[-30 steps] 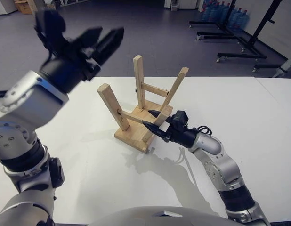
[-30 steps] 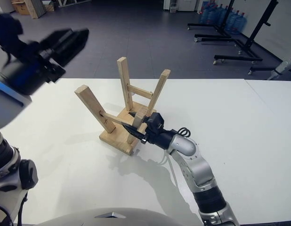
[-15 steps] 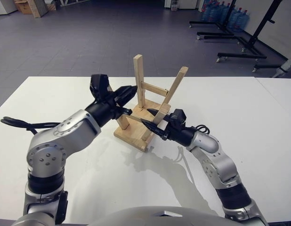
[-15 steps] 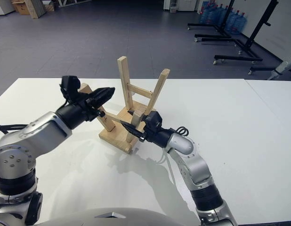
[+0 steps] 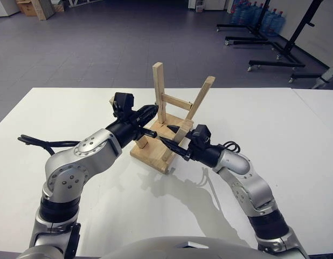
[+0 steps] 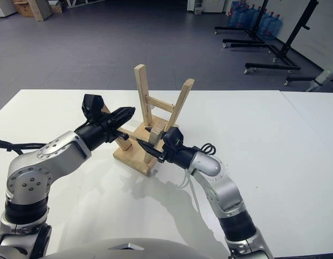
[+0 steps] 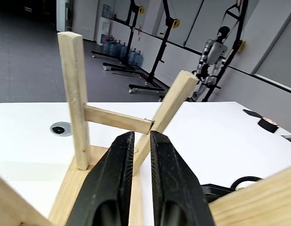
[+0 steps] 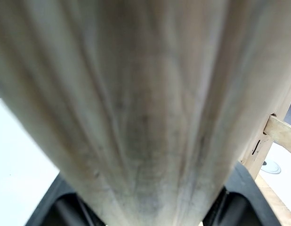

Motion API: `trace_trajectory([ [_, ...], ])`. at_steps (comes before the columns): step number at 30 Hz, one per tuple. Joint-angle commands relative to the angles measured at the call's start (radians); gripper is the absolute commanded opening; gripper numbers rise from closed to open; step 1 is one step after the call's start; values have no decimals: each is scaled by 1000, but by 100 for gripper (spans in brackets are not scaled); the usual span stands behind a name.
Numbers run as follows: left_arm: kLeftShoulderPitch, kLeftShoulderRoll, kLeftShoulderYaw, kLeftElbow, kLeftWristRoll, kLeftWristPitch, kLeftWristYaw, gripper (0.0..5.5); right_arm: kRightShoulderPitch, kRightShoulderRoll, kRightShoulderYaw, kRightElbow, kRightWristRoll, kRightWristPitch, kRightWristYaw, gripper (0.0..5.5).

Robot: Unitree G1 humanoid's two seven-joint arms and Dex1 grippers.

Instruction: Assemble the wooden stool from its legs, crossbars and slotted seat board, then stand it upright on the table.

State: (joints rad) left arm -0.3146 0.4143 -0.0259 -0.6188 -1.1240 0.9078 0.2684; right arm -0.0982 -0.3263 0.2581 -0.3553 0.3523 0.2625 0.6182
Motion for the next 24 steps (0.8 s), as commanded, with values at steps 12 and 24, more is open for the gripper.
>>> trace_trajectory([
  [12, 185, -60, -189, 100, 355, -92, -231, 59, -29, -49, 29, -34, -31, 160, -10, 205],
  [24, -164, -68, 66, 47, 265, 46, -191, 59, -42, -59, 39, -47, -16, 282, -27, 205],
])
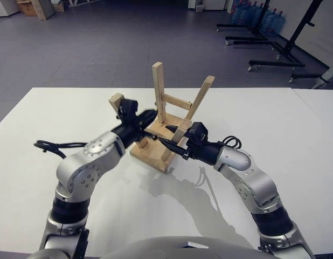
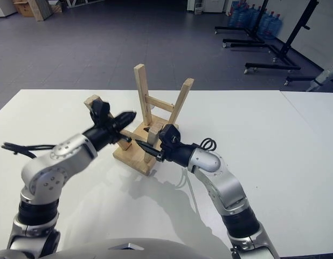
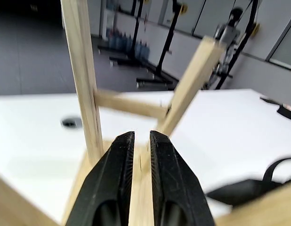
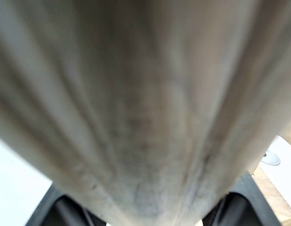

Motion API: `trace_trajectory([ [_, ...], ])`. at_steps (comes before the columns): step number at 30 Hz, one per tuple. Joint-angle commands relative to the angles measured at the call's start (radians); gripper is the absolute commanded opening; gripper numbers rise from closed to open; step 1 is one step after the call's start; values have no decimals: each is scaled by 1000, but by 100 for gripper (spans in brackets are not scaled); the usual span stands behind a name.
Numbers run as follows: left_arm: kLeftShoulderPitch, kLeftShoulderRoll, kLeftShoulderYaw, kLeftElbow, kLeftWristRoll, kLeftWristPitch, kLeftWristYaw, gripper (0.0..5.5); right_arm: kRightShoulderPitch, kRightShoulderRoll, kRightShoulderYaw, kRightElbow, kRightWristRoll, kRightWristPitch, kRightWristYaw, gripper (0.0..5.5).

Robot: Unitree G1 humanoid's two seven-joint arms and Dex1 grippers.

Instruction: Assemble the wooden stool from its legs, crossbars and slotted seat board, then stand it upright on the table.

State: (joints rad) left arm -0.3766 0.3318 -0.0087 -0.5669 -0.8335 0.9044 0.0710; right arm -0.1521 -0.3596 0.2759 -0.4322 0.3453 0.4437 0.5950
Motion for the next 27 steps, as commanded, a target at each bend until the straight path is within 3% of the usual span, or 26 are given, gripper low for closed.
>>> trace_trajectory([
  [1, -133, 19, 63, -8, -31, 62, 11, 59, 14, -31, 22, 29, -9, 116, -4, 205],
  [7, -313, -10, 104, -48, -86, 125, 66, 59, 26, -58, 26, 30, -1, 167, 2, 205],
  [10, -287, -32, 117, -66, -106, 155, 112, 59, 19, -64, 10, 39, 4, 159, -1, 205],
  [13, -35, -54, 105, -76, -80, 128, 99, 59, 9, -66, 8, 44, 6, 158, -4, 205],
  [16, 301, -6, -89, 37, 118, -34, -27, 59, 5, -72, 12, 42, 4, 166, -6, 205],
  [18, 387, -1, -200, 130, 233, -148, -102, 59, -1, -88, 21, 37, -3, 179, 0, 205],
  [22, 306, -40, -203, 112, 293, -215, -128, 59, -17, -145, 62, 29, -29, 208, 21, 205],
  [27, -34, -72, -37, -36, 179, -62, -57, 59, 13, -155, 59, 41, -16, 207, 5, 205],
])
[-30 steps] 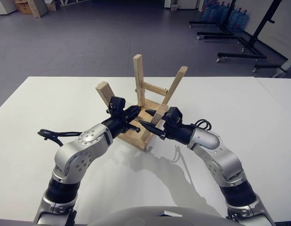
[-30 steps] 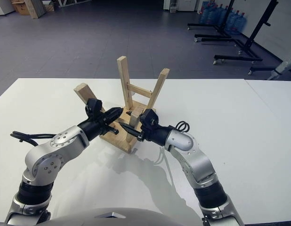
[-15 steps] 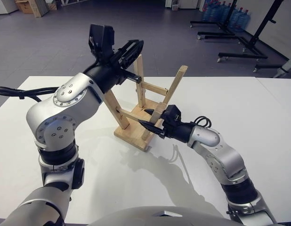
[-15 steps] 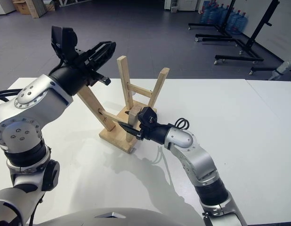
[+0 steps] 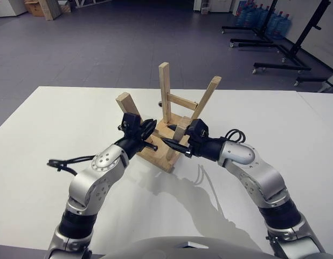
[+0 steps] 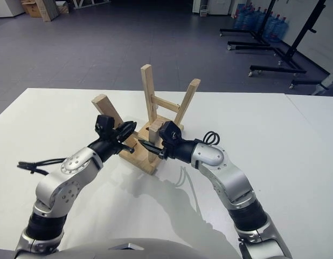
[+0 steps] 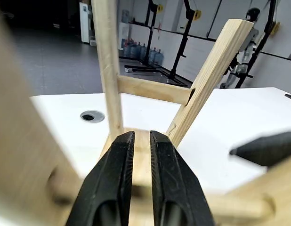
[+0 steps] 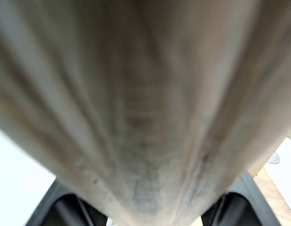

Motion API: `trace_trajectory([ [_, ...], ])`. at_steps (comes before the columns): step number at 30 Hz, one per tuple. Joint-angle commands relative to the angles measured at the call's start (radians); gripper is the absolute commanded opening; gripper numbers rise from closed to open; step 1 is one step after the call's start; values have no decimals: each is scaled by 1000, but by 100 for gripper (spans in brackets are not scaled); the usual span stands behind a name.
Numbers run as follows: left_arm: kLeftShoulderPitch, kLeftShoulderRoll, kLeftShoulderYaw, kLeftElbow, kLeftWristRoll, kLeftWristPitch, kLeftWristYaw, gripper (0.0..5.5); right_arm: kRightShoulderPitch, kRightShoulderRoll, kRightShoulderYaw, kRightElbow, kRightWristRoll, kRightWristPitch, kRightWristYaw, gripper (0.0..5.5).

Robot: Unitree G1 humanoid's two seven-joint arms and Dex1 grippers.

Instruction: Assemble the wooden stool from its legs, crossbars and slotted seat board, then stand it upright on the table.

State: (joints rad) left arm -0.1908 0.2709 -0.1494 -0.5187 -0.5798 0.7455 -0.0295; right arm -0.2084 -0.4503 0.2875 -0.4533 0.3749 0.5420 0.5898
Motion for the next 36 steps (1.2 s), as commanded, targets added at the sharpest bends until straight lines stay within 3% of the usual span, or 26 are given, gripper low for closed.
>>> trace_trajectory([
  [1, -329, -13, 153, -96, -122, 133, 61, 59, 76, -67, 51, 69, -49, 106, 10, 205],
  [5, -722, 3, 320, -71, -310, 229, 145, 59, 123, -70, 43, 137, -43, 78, 26, 205],
  [8, -809, 45, 380, -27, -345, 271, 185, 59, 148, -82, 48, 215, -34, 45, 67, 205],
  [15, -541, 167, 361, 14, -186, 252, 137, 59, 139, -132, 125, 321, -71, -8, 170, 205],
  [20, -411, 167, 324, 11, -98, 208, 104, 59, 66, -190, 170, 339, -108, -25, 237, 205],
  [25, -351, 151, 332, 12, -50, 179, 89, 59, 10, -239, 186, 386, -122, -59, 292, 205],
  [32, -347, 150, 328, 19, -10, 164, 55, 59, 2, -214, 163, 462, -101, -110, 288, 205],
  [33, -348, 151, 328, 22, -7, 163, 51, 55, 8, -204, 152, 468, -88, -119, 284, 246],
  [36, -347, 146, 329, 24, 1, 163, 39, 55, 18, -173, 113, 475, -73, -126, 273, 292],
])
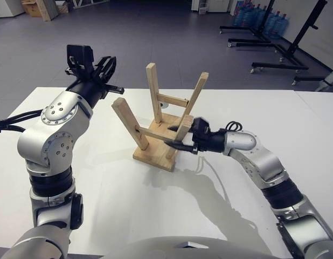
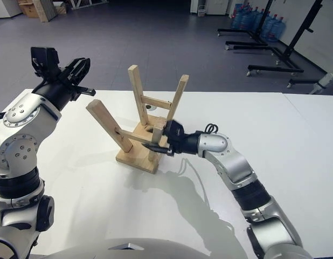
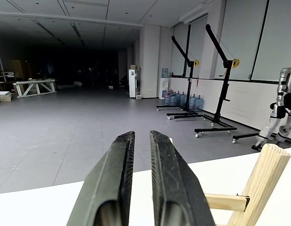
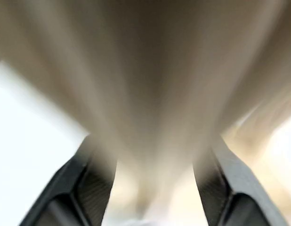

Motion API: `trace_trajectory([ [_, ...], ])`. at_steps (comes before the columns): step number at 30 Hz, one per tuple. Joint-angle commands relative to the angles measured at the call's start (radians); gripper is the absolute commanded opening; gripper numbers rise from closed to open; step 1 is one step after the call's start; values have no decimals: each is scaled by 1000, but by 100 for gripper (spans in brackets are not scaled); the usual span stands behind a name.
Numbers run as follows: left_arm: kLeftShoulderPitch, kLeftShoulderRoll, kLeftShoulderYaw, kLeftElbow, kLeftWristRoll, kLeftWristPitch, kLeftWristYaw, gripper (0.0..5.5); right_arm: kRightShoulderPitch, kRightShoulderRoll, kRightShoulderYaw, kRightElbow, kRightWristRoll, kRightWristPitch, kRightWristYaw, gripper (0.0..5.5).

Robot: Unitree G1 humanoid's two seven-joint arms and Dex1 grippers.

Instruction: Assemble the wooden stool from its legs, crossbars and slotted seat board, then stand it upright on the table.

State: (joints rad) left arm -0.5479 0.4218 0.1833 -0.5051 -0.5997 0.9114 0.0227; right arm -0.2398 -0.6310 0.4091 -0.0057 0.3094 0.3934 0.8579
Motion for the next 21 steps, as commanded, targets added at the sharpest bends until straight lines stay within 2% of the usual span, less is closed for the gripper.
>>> trace_trajectory([
  [1, 13, -7, -3, 11, 26, -3, -19, 55, 50, 21, -25, 25, 4, 27, 6, 308],
  [5, 15, -1, 4, 18, 40, 1, -40, 55, 45, 70, -96, -4, 48, 62, -12, 386],
  [7, -10, 10, 47, 35, 20, 8, -54, 55, 49, 73, -145, -44, 84, 91, -11, 424],
  [11, -144, 53, 217, 35, -153, 48, -105, 55, 101, 15, -256, -80, 123, 98, 27, 499],
  [14, -206, 117, 391, 44, -388, 117, -101, 55, 130, -30, -338, -41, 116, 91, 26, 505],
  [17, -65, 223, 506, 13, -525, 198, -138, 55, 153, -43, -446, -37, 127, 46, -3, 505],
  [18, 25, 246, 511, -32, -555, 219, -179, 55, 163, -41, -496, -54, 144, 31, -13, 505],
  [20, 268, 268, 489, -153, -596, 246, -295, 91, 166, -31, -600, -72, 183, 24, -50, 509],
  [21, 431, 304, 444, -231, -550, 225, -401, 112, 153, -25, -637, -57, 187, 26, -83, 509],
])
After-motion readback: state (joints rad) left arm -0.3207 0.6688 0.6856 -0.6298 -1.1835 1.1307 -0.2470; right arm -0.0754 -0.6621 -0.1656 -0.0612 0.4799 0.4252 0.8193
